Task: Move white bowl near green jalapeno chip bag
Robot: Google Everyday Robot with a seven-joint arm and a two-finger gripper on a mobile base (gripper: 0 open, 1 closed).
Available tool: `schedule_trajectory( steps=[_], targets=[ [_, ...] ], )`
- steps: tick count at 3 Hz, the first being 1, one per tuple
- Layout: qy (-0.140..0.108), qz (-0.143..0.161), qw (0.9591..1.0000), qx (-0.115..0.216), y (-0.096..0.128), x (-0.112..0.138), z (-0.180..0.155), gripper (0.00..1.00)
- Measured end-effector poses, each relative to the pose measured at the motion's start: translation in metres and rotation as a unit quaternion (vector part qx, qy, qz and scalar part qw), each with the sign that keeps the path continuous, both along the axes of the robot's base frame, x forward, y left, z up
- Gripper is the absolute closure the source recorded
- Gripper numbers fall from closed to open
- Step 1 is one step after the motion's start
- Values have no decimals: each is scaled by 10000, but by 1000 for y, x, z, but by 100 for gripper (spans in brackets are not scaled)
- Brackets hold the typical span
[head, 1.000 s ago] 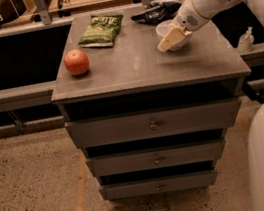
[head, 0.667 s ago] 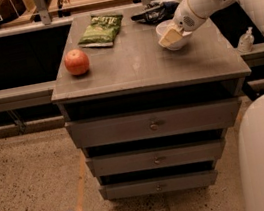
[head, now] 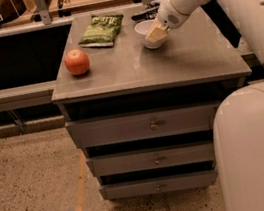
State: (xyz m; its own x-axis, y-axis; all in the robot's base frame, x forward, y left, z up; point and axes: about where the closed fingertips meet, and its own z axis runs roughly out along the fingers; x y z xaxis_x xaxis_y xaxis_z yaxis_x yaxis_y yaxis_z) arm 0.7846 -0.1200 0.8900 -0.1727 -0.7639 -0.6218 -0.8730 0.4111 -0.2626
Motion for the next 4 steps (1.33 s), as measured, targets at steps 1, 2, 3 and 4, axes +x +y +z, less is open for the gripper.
schedule_trajectory(
  steps=[1,2,3,4],
  targets=[
    [-174,679,9973,-207,41,5,6,100],
    [-234,1007,9942,-310,63,9,6,100],
    [-252,1309,9908,-250,86,10,6,82],
    [-247,1439,9892,-163,98,11,5,59]
  ],
)
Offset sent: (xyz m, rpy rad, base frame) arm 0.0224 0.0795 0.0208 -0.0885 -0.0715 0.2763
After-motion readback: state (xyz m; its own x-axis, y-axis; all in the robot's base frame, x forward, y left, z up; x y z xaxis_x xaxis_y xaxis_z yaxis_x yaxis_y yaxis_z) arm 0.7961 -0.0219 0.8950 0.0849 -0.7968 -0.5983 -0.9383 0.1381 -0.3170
